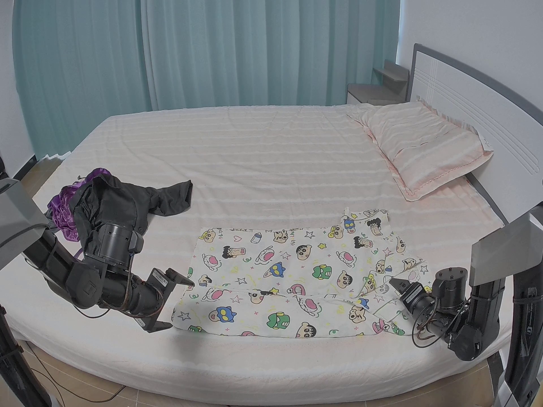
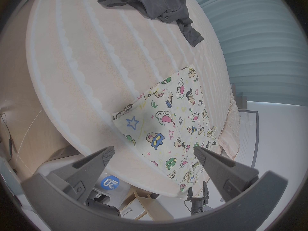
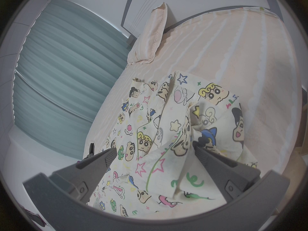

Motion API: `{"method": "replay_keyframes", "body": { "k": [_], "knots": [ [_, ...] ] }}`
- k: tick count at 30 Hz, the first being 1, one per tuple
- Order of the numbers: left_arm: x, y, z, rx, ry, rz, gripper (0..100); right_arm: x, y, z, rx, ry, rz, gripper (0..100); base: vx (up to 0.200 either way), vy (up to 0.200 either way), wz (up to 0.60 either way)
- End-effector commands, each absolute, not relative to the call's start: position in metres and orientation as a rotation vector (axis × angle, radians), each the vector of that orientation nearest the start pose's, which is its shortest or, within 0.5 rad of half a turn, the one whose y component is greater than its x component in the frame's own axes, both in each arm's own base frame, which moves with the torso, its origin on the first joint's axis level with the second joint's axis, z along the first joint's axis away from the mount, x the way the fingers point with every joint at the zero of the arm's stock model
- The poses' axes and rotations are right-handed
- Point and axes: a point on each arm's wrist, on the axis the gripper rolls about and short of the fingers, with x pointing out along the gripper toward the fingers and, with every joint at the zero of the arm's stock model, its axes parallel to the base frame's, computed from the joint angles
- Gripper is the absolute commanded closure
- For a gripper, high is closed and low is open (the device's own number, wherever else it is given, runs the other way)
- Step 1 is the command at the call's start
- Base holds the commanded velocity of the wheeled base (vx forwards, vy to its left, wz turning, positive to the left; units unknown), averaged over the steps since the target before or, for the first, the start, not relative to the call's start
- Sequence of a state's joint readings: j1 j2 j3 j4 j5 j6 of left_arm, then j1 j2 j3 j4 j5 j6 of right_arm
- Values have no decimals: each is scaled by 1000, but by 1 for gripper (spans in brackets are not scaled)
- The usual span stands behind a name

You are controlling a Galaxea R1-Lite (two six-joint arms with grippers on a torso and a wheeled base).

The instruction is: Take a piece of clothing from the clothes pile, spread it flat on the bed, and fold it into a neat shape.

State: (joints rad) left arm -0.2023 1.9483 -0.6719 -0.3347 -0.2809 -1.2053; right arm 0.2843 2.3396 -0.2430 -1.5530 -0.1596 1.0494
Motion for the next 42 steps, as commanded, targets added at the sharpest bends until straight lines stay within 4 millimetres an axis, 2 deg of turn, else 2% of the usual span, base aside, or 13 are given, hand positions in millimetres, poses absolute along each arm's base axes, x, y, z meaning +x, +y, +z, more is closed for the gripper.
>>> {"method": "replay_keyframes", "body": {
  "k": [1, 4, 5, 17, 24, 26, 31, 37, 42],
  "knots": [
    [286, -65, 52, -1124, 1099, 180, 0, 268, 70, -30, 913, 526, -177, 0, 0, 0, 0],
    [286, -65, 51, -1124, 1100, 181, 0, 268, 69, -29, 923, 522, -182, 0, 0, 0, 0],
    [286, -65, 51, -1124, 1101, 182, 0, 268, 69, -29, 928, 520, -184, 100, 0, 0, 0],
    [286, -65, 51, -1124, 1100, 181, 0, 258, 66, -28, 916, 545, -202, 100, 0, 0, 0],
    [286, -65, 51, -1124, 1100, 181, 0, 249, 70, -14, 904, 534, -175, 100, 0, 0, 0],
    [286, -65, 51, -1124, 1100, 181, 0, 241, 74, -5, 886, 528, -143, 100, 0, 0, 0],
    [286, -65, 51, -1124, 1100, 181, 0, 238, 78, 8, 844, 499, -91, 100, 0, 0, 0],
    [286, -65, 51, -1124, 1100, 181, 0, 238, 78, 13, 796, 480, -70, 100, 0, 0, 0],
    [286, -65, 51, -1124, 1100, 181, 0, 225, 76, 12, 764, 517, -72, 100, 0, 0, 0]
  ]
}}
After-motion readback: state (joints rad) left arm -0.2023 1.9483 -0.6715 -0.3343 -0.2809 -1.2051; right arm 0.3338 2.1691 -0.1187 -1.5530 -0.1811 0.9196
